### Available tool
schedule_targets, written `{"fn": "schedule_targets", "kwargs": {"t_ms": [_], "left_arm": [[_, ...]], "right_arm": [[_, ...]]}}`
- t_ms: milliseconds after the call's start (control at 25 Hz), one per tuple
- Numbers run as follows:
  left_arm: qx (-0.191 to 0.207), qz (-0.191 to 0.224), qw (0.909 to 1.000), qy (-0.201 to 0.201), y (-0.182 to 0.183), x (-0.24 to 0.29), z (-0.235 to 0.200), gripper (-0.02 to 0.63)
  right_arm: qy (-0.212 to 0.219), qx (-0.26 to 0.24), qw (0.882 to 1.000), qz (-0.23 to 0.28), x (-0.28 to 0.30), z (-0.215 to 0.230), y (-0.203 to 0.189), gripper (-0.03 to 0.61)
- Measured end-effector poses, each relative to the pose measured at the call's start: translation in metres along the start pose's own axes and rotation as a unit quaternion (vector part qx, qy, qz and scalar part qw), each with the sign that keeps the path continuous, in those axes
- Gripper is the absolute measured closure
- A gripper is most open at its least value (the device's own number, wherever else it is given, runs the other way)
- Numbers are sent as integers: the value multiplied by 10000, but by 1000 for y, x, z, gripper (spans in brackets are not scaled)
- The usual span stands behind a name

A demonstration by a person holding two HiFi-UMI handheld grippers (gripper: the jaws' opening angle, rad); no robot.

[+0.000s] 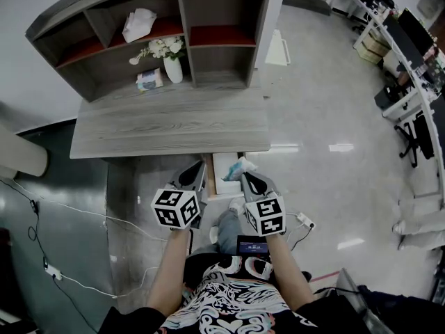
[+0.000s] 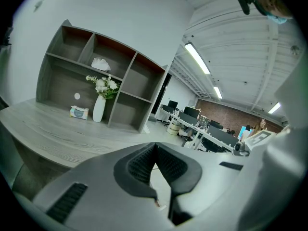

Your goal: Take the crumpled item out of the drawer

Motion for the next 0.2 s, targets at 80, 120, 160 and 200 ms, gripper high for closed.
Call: {"fn": "schedule_targets", "kwargs": {"t_ms": [80, 120, 160, 200], "left_arm": [[-1, 2, 10000, 2, 0, 1, -1, 607], [0, 4, 10000, 2, 0, 1, -1, 607], [1, 5, 10000, 2, 0, 2, -2, 607], [3, 6, 10000, 2, 0, 3, -2, 607]], "right_arm": [[6, -6, 10000, 2, 1, 0, 0, 571], [9, -7, 10000, 3, 1, 1, 0, 571], [12, -7, 10000, 3, 2, 1, -1, 571], [15, -5, 10000, 3, 2, 1, -1, 571]]}}
Point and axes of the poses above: the fingertips, and each gripper's own axes: x forward along the fingers, z to its right, y out of its top, the point moved 1 cm from there along -x, backward along the fingers, and after that the axes turned 15 degrees about -x, right-handed, at the moved point
